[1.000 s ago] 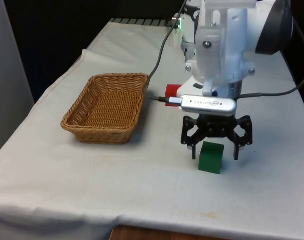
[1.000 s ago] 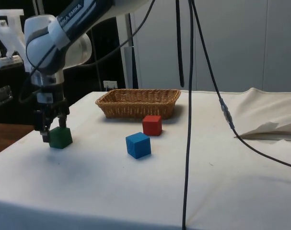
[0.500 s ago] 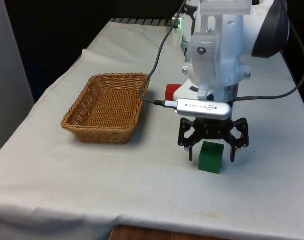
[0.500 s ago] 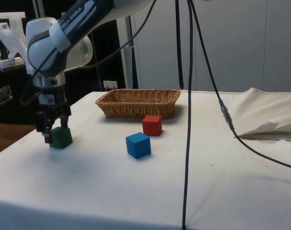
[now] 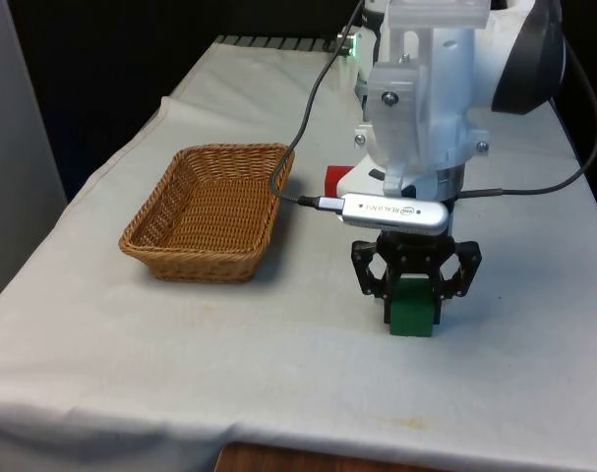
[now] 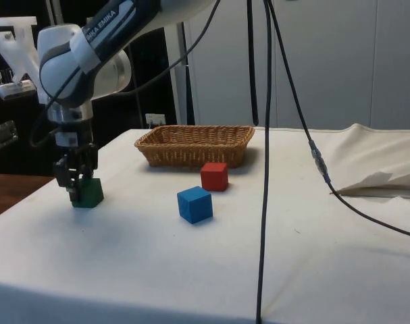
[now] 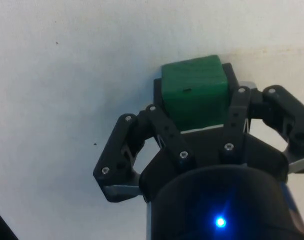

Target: Pick up exactly two blocks and place them into the basket.

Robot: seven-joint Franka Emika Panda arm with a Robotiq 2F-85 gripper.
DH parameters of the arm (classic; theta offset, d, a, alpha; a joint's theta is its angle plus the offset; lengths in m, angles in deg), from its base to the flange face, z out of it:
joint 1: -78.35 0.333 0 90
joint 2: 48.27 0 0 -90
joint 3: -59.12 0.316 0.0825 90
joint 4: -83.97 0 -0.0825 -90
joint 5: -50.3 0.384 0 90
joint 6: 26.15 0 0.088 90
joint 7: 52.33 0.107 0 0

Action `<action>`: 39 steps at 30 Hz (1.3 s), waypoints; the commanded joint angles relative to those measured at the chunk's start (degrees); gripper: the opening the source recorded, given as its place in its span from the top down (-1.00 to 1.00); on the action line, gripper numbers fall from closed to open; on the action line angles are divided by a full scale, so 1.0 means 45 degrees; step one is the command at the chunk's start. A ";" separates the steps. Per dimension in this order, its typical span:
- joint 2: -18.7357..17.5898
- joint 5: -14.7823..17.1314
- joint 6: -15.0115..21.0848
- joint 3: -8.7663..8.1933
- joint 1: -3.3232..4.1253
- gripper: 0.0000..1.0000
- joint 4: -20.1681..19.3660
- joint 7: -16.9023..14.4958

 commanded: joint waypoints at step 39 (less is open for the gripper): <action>0.3349 -0.0089 0.0395 -0.0675 0.0344 0.98 -0.3387 -0.1082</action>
